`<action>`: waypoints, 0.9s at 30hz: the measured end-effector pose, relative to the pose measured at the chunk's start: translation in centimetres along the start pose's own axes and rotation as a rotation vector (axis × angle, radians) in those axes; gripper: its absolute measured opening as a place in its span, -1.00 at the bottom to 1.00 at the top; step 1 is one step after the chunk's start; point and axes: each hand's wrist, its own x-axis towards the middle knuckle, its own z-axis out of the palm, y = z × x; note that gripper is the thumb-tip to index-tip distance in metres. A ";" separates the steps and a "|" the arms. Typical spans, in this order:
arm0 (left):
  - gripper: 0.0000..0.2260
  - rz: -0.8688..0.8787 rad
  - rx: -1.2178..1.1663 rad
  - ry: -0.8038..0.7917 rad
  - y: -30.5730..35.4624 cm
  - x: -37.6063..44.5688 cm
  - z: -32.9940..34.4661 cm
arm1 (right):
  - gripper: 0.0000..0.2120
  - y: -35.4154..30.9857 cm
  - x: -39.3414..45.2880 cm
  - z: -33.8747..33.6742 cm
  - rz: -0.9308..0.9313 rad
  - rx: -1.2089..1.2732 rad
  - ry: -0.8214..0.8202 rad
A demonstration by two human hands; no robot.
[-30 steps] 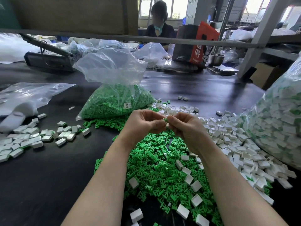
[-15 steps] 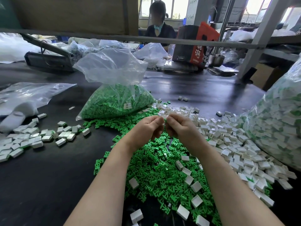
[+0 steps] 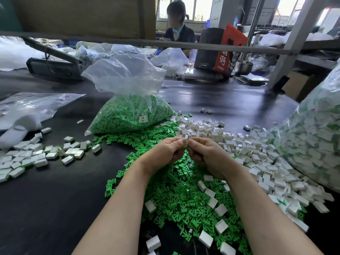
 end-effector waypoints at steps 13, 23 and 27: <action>-0.69 -0.053 0.083 -0.071 -0.3 -0.1 -0.6 | -0.75 -0.3 -0.3 -0.3 0.013 -0.044 -0.104; -0.66 -0.086 0.077 -0.126 -0.2 -0.2 -1.0 | -0.81 -0.7 -0.5 -0.5 0.012 -0.100 -0.168; -0.65 -0.079 0.069 -0.116 -0.3 -0.1 -0.9 | -0.81 -0.5 -0.5 -0.4 0.015 -0.082 -0.137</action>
